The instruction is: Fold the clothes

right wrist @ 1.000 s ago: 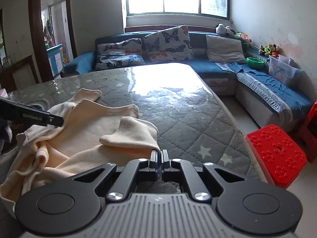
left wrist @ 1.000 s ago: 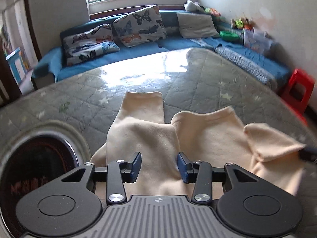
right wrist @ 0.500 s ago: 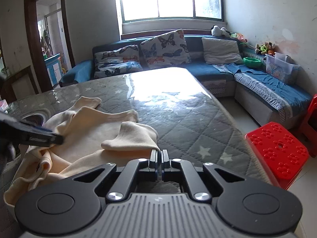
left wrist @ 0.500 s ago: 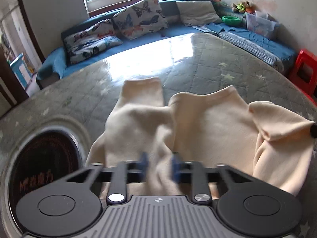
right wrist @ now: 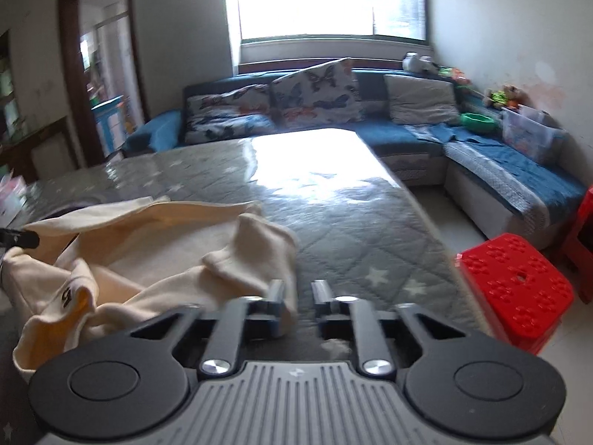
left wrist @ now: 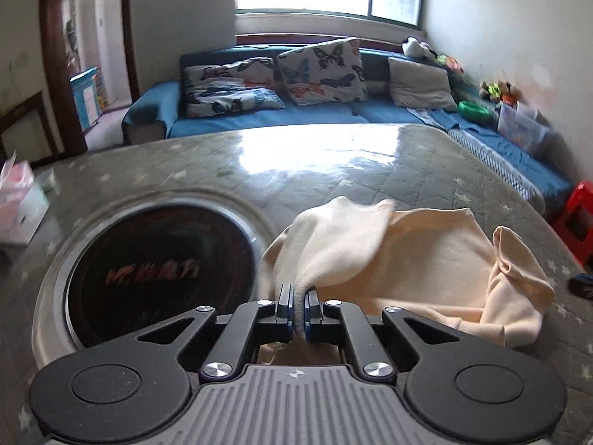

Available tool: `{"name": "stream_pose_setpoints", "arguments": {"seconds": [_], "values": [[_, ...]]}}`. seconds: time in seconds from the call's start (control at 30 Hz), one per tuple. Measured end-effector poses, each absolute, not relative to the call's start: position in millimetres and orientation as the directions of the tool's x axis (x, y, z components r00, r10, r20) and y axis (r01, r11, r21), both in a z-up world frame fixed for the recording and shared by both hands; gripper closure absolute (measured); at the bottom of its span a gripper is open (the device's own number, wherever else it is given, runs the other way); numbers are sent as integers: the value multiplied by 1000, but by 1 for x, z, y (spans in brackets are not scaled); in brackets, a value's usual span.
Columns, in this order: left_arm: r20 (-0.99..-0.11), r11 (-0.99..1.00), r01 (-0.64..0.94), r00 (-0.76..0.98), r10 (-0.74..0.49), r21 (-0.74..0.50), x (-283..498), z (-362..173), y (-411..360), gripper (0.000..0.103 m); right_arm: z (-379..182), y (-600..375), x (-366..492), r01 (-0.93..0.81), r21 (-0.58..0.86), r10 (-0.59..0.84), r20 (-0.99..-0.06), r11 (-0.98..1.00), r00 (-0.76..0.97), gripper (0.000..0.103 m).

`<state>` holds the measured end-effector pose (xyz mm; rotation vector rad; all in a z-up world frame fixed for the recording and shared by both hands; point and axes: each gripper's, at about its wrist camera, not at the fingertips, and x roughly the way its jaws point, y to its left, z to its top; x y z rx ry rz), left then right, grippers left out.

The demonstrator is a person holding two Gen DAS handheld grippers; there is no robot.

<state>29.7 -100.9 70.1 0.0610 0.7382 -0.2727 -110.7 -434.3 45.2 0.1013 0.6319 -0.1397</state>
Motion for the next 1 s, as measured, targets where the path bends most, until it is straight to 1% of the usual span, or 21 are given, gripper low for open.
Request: {"name": "stream_pose_setpoints", "arguments": {"seconds": [0.03,0.07,0.2,0.3,0.33,0.37,0.4,0.47,0.6,0.73,0.9,0.93,0.97,1.0], "values": [[-670,966,255,708,-223,-53,25,71,-94,97,43,-429,-107,143,41,-90,-597,989,797,56],[-669,968,243,709,-224,-66,20,71,-86,97,39,-427,-101,139,31,-92,-605,990,791,52],[-675,973,204,703,-225,-112,3,69,-61,97,23,-418,-80,125,-7,-102,-633,992,768,53],[-682,975,178,697,-221,-134,-8,67,-44,97,13,-416,-66,127,-23,-111,-649,992,752,58],[-685,974,172,693,-224,-146,-11,66,-38,97,13,-417,-66,130,-14,-108,-647,991,755,67],[-689,974,166,689,-227,-154,-14,65,-34,97,13,-419,-66,134,-5,-106,-645,991,757,84],[-691,974,163,686,-227,-159,-18,64,-30,97,13,-421,-66,138,4,-103,-643,990,759,90],[-695,974,156,681,-228,-167,-24,62,-24,97,18,-424,-73,151,15,-108,-625,988,773,97],[-710,969,149,660,-246,-197,-39,59,-12,97,39,-435,-102,193,21,-148,-567,981,810,99],[-725,967,149,641,-253,-206,-56,56,-1,97,56,-447,-132,252,-14,-219,-546,968,808,99],[-761,957,155,580,-290,-247,-68,42,10,97,42,-465,-157,322,-45,-283,-600,946,748,99],[-765,957,160,575,-289,-242,-70,41,11,96,37,-469,-159,330,-46,-287,-618,943,732,98],[-768,958,165,573,-287,-235,-72,39,12,92,32,-472,-161,338,-48,-290,-635,940,716,96],[-770,958,171,570,-286,-229,-75,38,13,92,28,-475,-164,345,-51,-293,-652,937,700,93]]}}
